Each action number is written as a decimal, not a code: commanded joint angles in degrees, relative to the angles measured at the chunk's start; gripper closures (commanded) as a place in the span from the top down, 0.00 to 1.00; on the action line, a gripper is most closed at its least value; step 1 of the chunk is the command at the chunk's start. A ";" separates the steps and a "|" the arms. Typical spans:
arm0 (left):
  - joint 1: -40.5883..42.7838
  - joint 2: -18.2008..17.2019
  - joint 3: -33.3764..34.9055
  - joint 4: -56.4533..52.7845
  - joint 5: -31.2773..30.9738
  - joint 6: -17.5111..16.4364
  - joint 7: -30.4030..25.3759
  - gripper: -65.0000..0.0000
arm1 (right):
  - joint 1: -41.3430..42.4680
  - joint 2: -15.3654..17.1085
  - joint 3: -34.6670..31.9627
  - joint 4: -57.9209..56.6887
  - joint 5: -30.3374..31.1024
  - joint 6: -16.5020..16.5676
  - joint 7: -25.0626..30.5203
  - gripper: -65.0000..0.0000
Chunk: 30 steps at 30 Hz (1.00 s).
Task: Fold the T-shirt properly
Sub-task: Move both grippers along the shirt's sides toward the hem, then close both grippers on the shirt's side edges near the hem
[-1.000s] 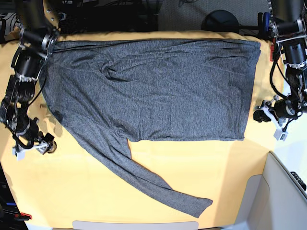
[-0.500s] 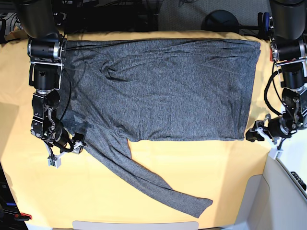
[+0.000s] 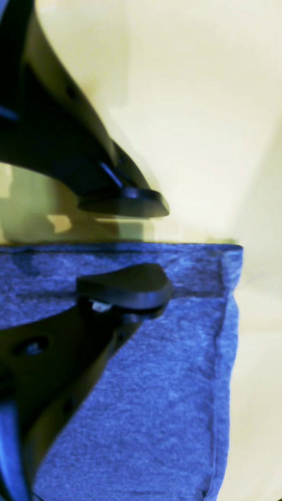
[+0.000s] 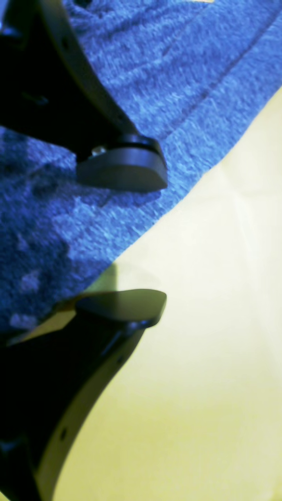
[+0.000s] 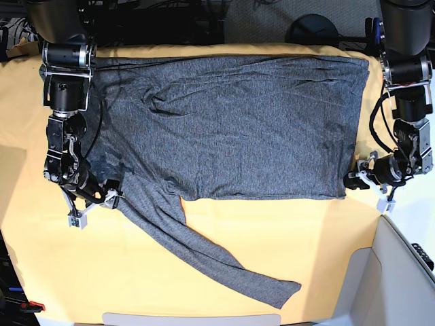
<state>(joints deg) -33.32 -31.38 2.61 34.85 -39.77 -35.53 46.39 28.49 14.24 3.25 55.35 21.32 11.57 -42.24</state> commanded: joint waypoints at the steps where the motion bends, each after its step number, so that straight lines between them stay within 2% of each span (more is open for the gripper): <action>1: -1.71 -0.84 -0.37 0.71 -0.89 -0.30 -0.98 0.36 | 1.09 0.49 0.05 0.87 0.35 0.08 0.26 0.59; 12: -1.01 1.71 -0.46 0.71 -0.98 -0.30 -1.25 0.36 | 0.30 0.40 0.05 0.87 0.35 0.08 0.35 0.59; 20: -0.92 1.62 -0.63 0.71 -0.98 -0.30 -1.42 0.36 | 0.30 0.31 0.05 0.87 0.35 0.08 0.35 0.59; 30: -0.83 0.47 -10.74 -3.95 -0.98 -0.30 -0.81 0.41 | 0.04 0.22 0.05 0.87 0.35 0.08 0.35 0.59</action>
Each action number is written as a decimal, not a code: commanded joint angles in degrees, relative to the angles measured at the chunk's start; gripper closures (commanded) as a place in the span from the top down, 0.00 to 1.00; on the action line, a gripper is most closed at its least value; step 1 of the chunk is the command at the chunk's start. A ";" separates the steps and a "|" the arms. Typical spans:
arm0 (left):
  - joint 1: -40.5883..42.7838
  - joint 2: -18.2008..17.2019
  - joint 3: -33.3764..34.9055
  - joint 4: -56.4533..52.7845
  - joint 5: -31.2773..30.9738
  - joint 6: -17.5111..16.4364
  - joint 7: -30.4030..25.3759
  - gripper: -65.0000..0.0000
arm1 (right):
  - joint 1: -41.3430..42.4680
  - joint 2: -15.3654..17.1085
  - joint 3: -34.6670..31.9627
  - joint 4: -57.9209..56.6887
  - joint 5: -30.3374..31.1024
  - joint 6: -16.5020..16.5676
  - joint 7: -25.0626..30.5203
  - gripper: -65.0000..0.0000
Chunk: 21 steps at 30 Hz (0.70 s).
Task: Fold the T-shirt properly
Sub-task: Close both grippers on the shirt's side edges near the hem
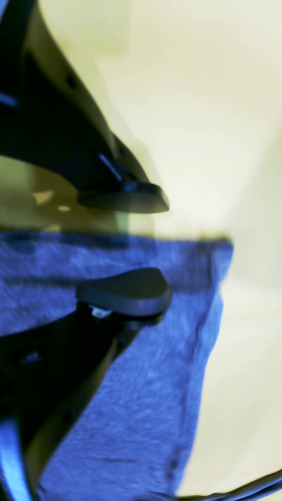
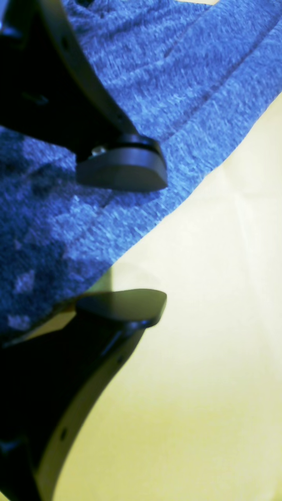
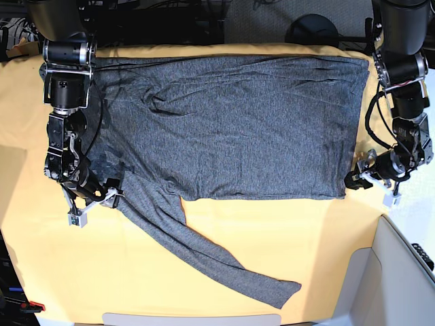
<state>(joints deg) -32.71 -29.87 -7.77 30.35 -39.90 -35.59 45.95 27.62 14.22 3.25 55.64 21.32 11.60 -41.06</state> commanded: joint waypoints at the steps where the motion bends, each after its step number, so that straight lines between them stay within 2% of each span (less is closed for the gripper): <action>1: -1.44 -1.03 -1.15 -0.33 -0.85 -0.23 -0.37 0.41 | 0.65 0.24 0.05 0.58 0.35 0.05 -0.83 0.59; 9: 0.05 -0.68 -3.26 -2.00 -0.94 -0.32 -0.28 0.41 | 0.38 0.16 0.05 0.58 0.35 0.05 -0.74 0.59; 21: 0.93 2.57 -2.82 -1.73 -0.94 -0.41 1.30 0.41 | 0.30 0.16 0.05 0.58 0.35 0.05 -0.74 0.59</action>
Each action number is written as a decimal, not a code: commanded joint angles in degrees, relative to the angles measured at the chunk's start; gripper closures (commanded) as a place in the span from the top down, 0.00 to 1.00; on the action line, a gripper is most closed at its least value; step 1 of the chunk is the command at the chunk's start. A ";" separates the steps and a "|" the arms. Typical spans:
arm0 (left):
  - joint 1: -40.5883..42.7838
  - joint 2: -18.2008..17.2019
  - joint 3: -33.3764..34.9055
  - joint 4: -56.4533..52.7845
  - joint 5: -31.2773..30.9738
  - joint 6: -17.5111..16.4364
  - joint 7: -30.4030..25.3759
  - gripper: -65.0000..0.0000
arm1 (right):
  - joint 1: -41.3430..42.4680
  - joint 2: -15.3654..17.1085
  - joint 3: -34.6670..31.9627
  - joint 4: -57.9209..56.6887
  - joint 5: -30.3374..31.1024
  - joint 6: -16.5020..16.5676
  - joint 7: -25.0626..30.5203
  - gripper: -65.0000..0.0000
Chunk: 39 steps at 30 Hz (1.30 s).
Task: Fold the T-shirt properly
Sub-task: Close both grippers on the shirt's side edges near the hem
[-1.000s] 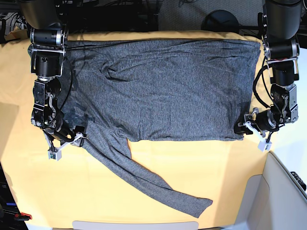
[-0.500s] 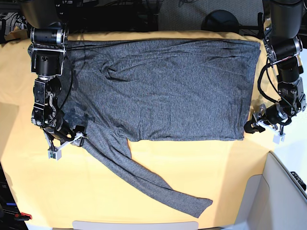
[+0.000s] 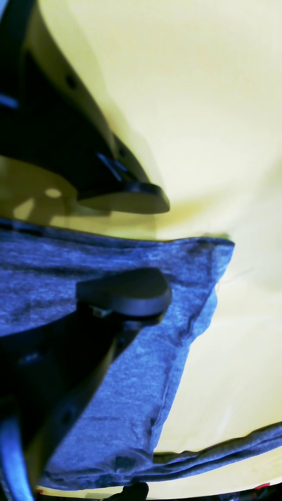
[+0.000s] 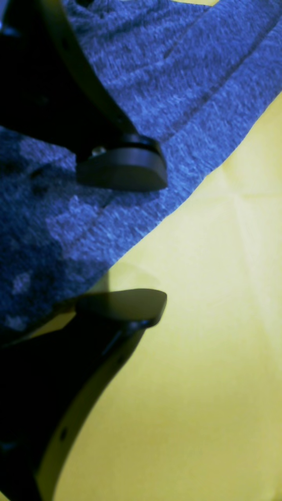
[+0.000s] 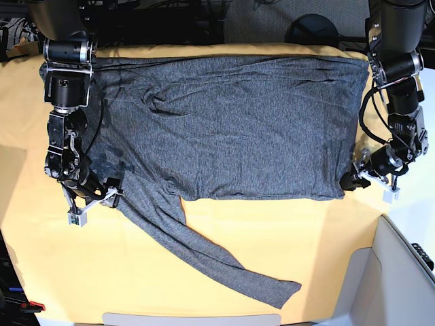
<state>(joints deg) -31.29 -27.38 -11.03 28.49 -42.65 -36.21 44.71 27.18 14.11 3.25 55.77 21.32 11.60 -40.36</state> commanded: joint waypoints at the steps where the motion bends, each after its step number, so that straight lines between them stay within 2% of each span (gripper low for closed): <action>1: -0.49 0.17 0.43 0.12 1.82 0.21 2.54 0.41 | 0.73 0.18 0.05 0.45 0.35 0.05 -1.44 0.59; 11: -0.49 0.87 0.43 0.12 1.82 0.12 2.63 0.38 | 0.73 -0.44 0.05 0.28 0.35 0.05 -1.44 0.59; 12: -0.49 0.87 0.43 0.12 1.82 -0.15 2.72 0.37 | 0.73 -0.61 0.05 0.19 0.35 0.05 -1.44 0.59; 15: -0.58 1.13 0.43 0.12 1.82 -3.79 5.27 0.35 | 0.73 -0.88 0.05 0.10 0.17 0.05 -1.44 0.59; 22: -0.84 1.13 0.43 0.21 1.91 -3.79 5.89 0.34 | 0.73 -0.88 0.05 0.10 0.17 0.05 -1.44 0.59; 25: -0.84 1.13 0.52 0.21 1.91 -3.79 5.80 0.27 | 0.65 -0.79 0.05 0.01 0.09 0.05 -1.44 0.59; 27: -0.84 1.05 0.52 0.21 1.99 -3.79 5.80 0.17 | 0.65 -0.79 0.05 -0.08 0.09 0.05 -1.44 0.59; 29: -0.84 1.05 0.52 0.21 2.08 -3.79 5.80 0.01 | 0.38 -0.79 0.05 -0.08 0.09 0.05 -1.44 0.59; 36: -0.58 0.78 1.22 3.29 2.08 -3.79 5.80 0.01 | 0.38 -0.26 0.05 -0.08 0.09 0.14 -1.62 0.59; 39: -0.58 0.78 3.51 3.91 2.08 -3.79 5.80 0.01 | 0.38 1.14 0.05 -0.08 0.35 0.23 -1.71 0.60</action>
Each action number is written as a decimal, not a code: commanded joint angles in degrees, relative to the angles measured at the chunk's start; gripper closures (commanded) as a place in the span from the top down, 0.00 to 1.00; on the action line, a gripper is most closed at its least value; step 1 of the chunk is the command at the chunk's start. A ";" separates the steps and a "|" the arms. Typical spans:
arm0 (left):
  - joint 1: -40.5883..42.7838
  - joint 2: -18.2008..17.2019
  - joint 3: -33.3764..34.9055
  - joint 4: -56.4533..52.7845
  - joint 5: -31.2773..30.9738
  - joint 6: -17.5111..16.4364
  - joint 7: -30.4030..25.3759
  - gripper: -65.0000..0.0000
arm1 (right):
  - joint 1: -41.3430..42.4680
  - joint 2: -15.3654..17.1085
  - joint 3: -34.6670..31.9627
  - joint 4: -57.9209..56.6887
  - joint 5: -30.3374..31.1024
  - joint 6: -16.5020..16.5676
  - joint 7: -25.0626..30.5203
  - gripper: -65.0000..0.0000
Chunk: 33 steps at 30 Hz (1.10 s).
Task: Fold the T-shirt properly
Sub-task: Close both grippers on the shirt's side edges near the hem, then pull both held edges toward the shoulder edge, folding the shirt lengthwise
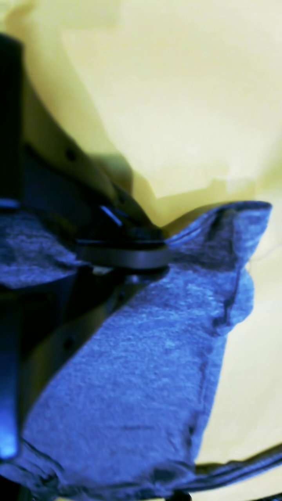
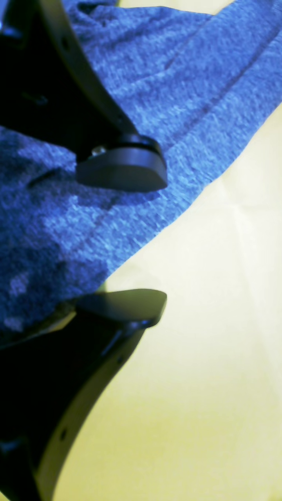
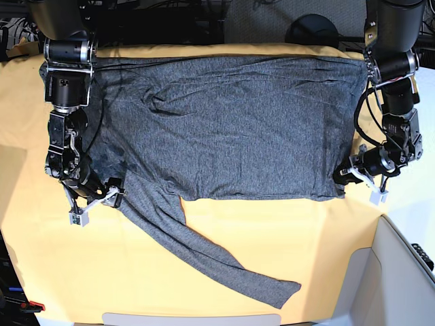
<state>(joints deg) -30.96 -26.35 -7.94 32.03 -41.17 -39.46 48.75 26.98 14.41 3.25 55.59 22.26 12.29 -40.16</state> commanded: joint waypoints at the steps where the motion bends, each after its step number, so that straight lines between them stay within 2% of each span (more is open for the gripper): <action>1: -0.91 -0.24 0.69 0.36 0.60 -0.54 1.75 0.01 | 0.58 1.10 0.05 0.10 -0.59 -0.12 -1.90 0.60; 4: -0.91 -0.24 0.96 0.36 0.60 -0.54 1.75 0.01 | 0.40 1.72 0.05 0.01 -0.59 4.36 -2.08 0.61; 8: -0.91 -0.24 0.96 0.36 0.60 -0.54 1.75 0.01 | 0.05 3.21 -0.04 -1.22 -0.59 6.74 -4.37 0.69; 11: -0.91 -0.24 1.04 0.36 0.60 -0.54 1.75 0.01 | -0.13 3.39 -0.04 -2.01 -0.59 9.46 -5.16 0.70; 19: -0.91 -0.24 1.04 0.36 0.60 -0.54 1.67 0.01 | -2.67 2.86 -0.12 -1.92 -0.59 10.25 -4.98 0.69; 21: -0.91 -0.24 1.04 0.36 0.60 -0.54 1.67 0.01 | -3.11 2.77 -0.21 -1.83 -0.59 10.25 -4.98 0.62; 29: -0.91 -0.24 1.04 0.36 0.60 -0.54 1.67 0.01 | -3.11 2.33 -0.39 -1.92 -0.85 10.34 -4.89 0.12; 31: -0.91 -0.24 1.04 0.36 0.60 -0.54 0.79 0.01 | -3.11 2.24 -0.48 -1.92 -0.94 10.34 -4.89 0.03; 33: -0.82 -0.24 1.04 0.36 0.60 -0.54 0.17 0.01 | -3.11 2.24 -0.48 -1.66 -0.94 10.34 -4.89 0.00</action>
<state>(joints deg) -30.94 -26.35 -7.27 32.03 -41.19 -39.51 47.72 24.45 16.97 3.44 54.37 22.65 22.09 -38.96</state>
